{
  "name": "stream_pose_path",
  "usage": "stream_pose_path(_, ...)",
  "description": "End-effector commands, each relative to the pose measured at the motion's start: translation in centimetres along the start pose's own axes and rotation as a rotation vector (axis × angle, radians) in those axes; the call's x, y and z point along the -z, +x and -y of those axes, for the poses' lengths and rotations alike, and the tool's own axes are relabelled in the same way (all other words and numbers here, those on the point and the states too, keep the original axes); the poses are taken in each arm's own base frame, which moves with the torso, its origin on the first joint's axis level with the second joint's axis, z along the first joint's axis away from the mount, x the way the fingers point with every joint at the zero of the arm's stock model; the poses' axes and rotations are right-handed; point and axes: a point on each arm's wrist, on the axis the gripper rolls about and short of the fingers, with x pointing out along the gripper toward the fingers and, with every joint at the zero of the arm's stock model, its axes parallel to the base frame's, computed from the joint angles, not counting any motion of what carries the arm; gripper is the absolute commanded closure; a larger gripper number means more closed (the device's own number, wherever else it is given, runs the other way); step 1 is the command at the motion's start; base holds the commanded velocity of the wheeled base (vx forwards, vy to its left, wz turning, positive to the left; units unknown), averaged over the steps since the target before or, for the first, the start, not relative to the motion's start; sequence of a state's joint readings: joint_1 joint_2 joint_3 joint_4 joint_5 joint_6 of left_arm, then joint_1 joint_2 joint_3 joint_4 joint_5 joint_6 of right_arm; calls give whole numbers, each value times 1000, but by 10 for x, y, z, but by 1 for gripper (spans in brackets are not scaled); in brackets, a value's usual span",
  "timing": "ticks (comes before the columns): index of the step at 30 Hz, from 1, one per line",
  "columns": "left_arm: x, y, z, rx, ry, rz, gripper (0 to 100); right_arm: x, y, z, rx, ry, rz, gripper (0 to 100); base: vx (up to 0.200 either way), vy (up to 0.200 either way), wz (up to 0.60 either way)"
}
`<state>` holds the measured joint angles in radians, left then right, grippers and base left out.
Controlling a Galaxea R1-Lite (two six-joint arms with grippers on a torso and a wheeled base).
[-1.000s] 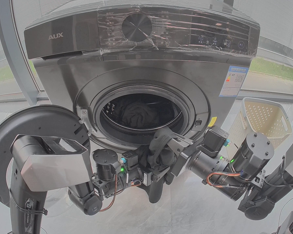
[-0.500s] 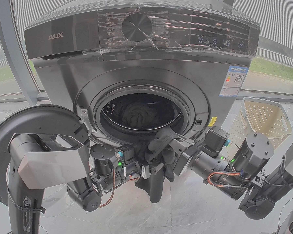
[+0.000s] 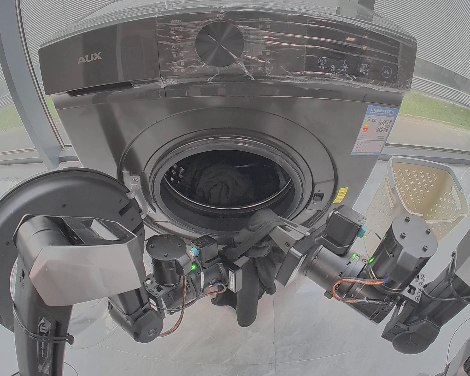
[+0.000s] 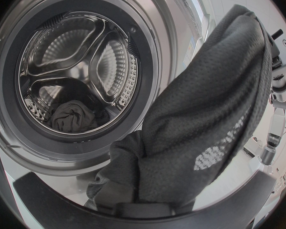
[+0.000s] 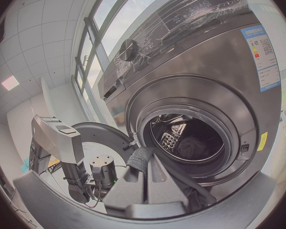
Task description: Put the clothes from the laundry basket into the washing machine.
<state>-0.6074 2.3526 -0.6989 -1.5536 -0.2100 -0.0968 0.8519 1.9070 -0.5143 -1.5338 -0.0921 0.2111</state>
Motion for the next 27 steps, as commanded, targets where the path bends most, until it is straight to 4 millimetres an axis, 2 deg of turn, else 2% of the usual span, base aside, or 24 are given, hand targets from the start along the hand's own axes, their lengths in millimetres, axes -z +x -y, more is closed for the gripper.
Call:
stream_pose_path(1,-2,0,-5,-17,-1,11,100,2,-3,2,8,-3,-15,100,0,0,0)
stream_pose_path(5,-23,-7,-22,-81,9,72,100,12,-14,7,25,-20,-74,100,0,0,0)
stream_pose_path(6,-29,-10,-26,-108,9,89,100,20,-21,9,35,-25,-128,100,0,0,0)
stream_pose_path(11,-44,-21,-28,-166,5,124,100,45,-44,11,36,-61,-301,100,0,0,0)
stream_pose_path(16,-78,-34,-16,-141,-23,216,100,58,-40,11,40,-72,-341,100,0,0,0)
stream_pose_path(22,-81,-52,-5,-122,-37,198,100,67,-35,11,40,-73,-353,100,0,0,0)
stream_pose_path(26,-93,-58,-4,-121,-31,233,100,70,-33,11,43,-75,-357,100,0,0,0)
stream_pose_path(27,-103,-64,-2,-115,-24,264,100,69,-30,11,41,-74,-347,100,0,0,0)
